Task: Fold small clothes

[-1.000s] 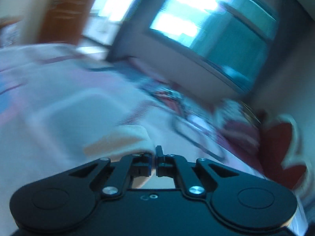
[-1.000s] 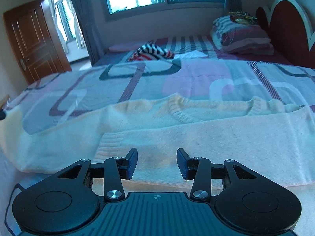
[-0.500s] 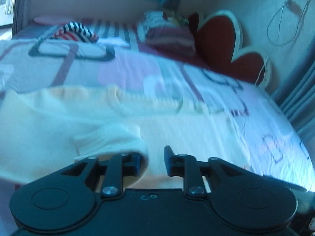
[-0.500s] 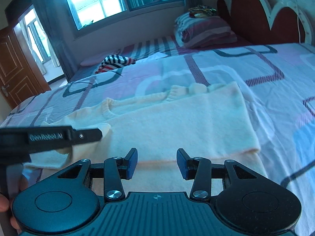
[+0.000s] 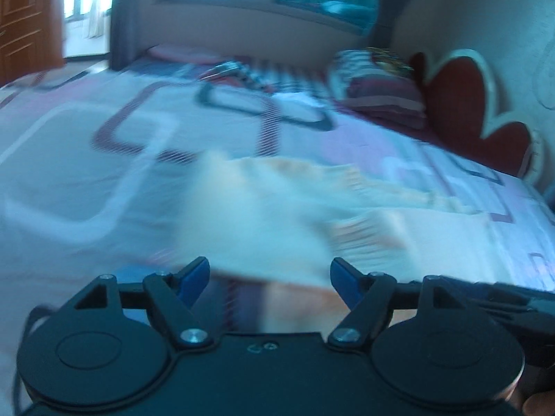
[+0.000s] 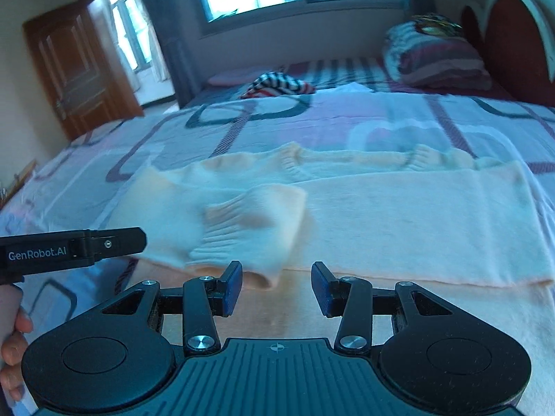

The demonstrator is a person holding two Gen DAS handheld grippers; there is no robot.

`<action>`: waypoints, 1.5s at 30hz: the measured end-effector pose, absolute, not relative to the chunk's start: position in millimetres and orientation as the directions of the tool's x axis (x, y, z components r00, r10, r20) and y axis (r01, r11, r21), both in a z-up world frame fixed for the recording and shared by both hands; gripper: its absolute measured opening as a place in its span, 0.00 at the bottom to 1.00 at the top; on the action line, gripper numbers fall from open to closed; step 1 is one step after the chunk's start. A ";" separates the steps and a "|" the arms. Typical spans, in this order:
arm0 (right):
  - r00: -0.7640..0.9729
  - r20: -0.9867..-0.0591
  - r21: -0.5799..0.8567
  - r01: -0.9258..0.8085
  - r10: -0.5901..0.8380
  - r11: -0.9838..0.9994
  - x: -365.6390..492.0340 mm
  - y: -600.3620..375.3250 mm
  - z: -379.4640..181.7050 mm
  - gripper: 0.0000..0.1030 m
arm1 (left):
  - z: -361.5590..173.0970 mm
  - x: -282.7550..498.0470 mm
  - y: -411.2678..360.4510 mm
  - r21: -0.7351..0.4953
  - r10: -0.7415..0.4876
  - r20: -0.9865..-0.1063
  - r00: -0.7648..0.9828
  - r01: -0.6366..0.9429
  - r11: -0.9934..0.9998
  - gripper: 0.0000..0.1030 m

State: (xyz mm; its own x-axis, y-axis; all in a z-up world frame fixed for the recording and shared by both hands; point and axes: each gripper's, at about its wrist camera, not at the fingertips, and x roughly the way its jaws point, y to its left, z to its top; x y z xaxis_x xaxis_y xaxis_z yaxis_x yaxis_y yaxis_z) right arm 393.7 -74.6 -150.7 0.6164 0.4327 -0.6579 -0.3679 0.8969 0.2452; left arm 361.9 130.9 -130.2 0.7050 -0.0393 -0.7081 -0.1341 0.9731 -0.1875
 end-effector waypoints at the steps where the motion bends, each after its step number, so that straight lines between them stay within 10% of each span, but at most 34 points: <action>1: 0.619 -0.661 0.215 -0.385 0.424 0.897 391.8 -67.7 -152.1 0.43 | -133.6 359.2 136.9 -0.183 -0.028 -0.715 0.699 -0.148 0.972 0.72; 11: 0.685 -0.656 -0.010 -0.426 0.316 0.905 407.0 -37.0 -171.4 0.42 | -154.3 365.3 144.9 -0.128 0.031 -0.718 0.695 -0.176 0.976 0.70; 15: 0.698 -0.618 0.105 -0.384 0.362 0.918 419.9 -52.2 -155.3 0.03 | -158.2 372.0 139.6 -0.114 0.047 -0.711 0.701 -0.181 0.977 0.70; 23: 0.767 -0.565 0.336 -0.123 0.304 0.934 447.0 -142.5 -124.6 0.02 | -160.6 376.1 129.3 -0.095 0.051 -0.690 0.722 -0.160 0.982 0.65; 31: 0.712 -0.658 0.442 0.101 0.245 0.891 450.6 -218.5 -156.5 0.03 | -161.8 375.1 119.4 -0.132 0.000 -0.657 0.754 -0.114 0.985 0.13; 40: 0.726 -0.665 0.415 0.167 0.173 0.894 445.7 -248.6 -158.8 0.05 | -162.3 377.3 128.9 -0.196 -0.021 -0.669 0.743 -0.149 0.969 0.12; 45: 0.711 -0.682 0.442 0.216 0.170 0.871 448.1 -258.8 -169.9 0.27 | -162.2 377.8 133.4 -0.225 -0.028 -0.674 0.738 -0.169 0.959 0.12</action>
State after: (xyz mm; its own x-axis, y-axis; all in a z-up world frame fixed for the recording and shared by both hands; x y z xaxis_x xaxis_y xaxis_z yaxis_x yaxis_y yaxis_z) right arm 448.1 -258.8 -169.9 0.7112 0.1700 -0.6821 0.2156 0.8708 0.4419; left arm 377.8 133.4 -162.2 0.7384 -0.0284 -0.6738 -0.1689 0.9595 -0.2255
